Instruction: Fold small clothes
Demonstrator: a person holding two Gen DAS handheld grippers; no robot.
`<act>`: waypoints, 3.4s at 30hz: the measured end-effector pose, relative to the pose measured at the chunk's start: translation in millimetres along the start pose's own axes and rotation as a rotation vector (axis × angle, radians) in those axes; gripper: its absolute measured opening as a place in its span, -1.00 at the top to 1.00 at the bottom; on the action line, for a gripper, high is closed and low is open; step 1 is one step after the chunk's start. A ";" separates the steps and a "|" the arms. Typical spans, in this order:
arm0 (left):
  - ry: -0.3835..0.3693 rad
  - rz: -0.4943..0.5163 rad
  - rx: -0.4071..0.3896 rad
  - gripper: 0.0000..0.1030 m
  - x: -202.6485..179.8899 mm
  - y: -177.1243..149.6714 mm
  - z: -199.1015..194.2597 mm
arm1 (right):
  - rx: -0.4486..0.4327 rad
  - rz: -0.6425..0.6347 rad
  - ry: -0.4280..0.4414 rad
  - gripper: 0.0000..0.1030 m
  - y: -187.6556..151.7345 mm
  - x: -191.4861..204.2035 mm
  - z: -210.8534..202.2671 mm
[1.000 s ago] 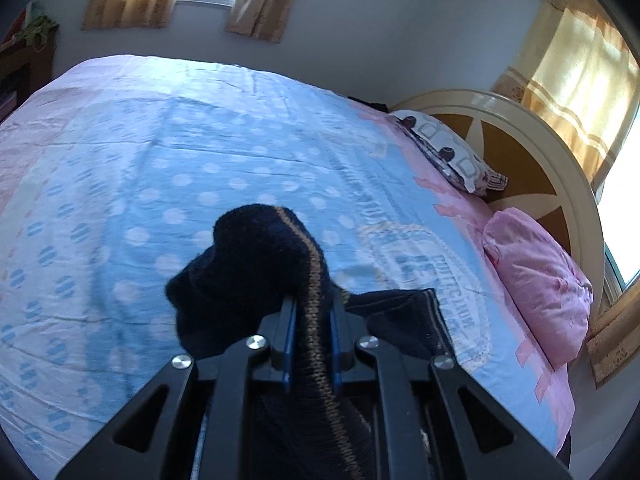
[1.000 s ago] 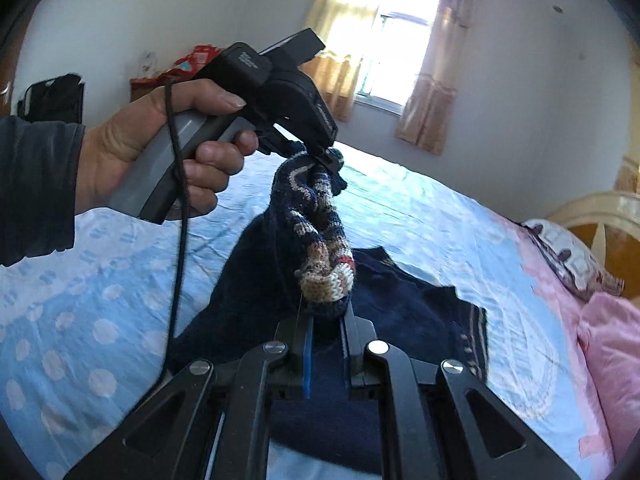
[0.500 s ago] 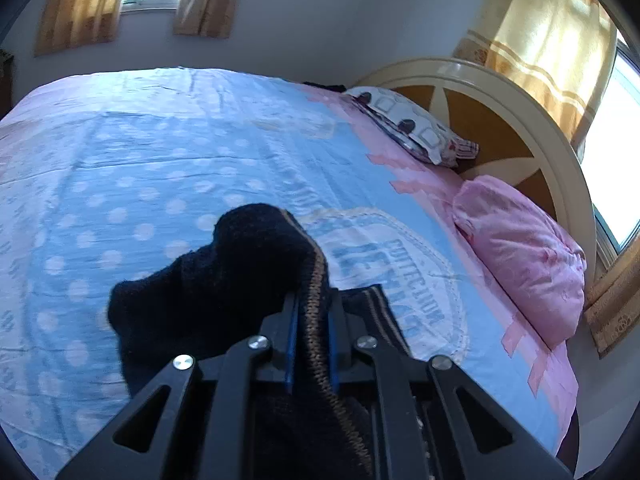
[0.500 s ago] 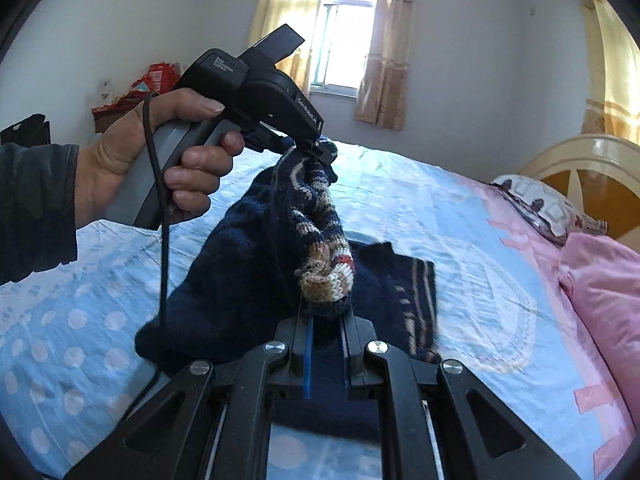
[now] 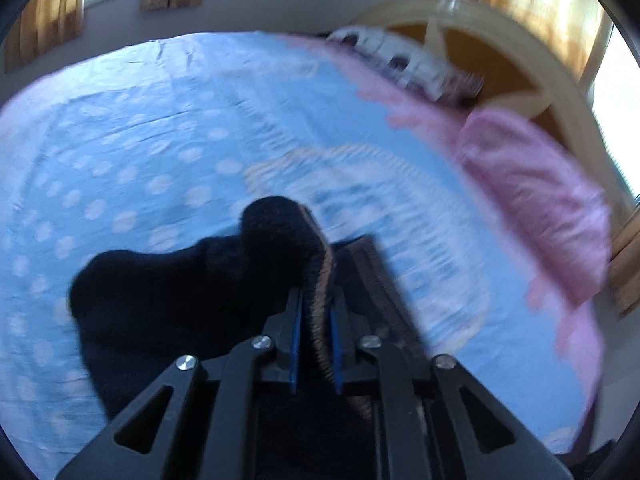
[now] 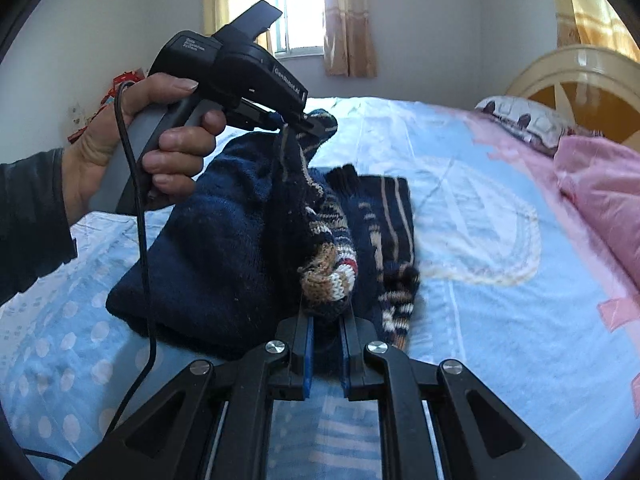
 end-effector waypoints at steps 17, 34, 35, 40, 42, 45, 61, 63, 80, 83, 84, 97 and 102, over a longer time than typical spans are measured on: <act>0.361 0.210 0.337 -0.21 -32.3 -28.5 57.9 | -0.024 -0.003 0.036 0.82 -1.6 4.9 -3.4; 0.349 0.398 0.105 0.69 -97.8 -27.5 36.5 | 0.034 0.121 -0.033 0.82 -11.2 -41.2 -10.5; 0.357 0.415 0.080 0.56 -102.7 -27.7 37.3 | 0.052 0.143 -0.019 0.82 -13.8 -45.7 -7.0; 0.301 0.403 -0.099 -0.34 -110.8 -22.1 -5.2 | 0.094 0.195 0.049 0.70 -17.8 -52.7 2.6; 0.291 0.383 -0.183 -0.81 -105.7 -21.2 -33.4 | 0.098 0.230 0.057 0.50 -17.7 -59.0 2.1; 0.303 0.356 -0.244 -0.83 -86.6 -37.6 -66.1 | 0.071 0.278 0.042 0.10 -17.5 -72.5 -12.7; 0.258 0.139 -0.145 -0.85 -8.2 -153.3 -50.7 | 0.190 0.464 0.351 0.10 103.4 -89.7 100.7; 0.226 0.122 -0.154 -0.85 -6.0 -156.3 -49.8 | 0.224 0.481 0.388 0.21 108.4 -80.4 126.9; 0.143 0.132 -0.188 -0.94 -7.3 -171.0 -49.9 | 0.126 0.483 0.082 0.24 74.0 -110.6 98.7; 0.161 0.080 -0.206 -0.94 5.6 -171.0 -53.9 | 0.051 0.422 0.151 0.16 80.0 -96.2 55.4; 0.167 0.048 -0.213 -0.94 11.3 -169.6 -55.6 | 0.041 0.398 0.177 0.16 77.4 -89.0 43.2; 0.196 -0.121 -0.250 -1.00 37.1 -146.8 -74.5 | 0.215 0.218 0.239 0.16 17.0 -37.6 41.3; 0.349 -0.018 -0.266 -1.00 35.5 -103.8 -65.0 | 0.121 0.174 0.262 0.16 58.6 -23.0 42.5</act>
Point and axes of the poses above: each gripper's, at about its wrist camera, not at the fingertips, and z roughly the way its jaws point, x to its left, y to its top, the point moved 5 cm from there along z, roughly the way its jaws point, and after that the axes turned 3 degrees about z, right-handed, at the moved point
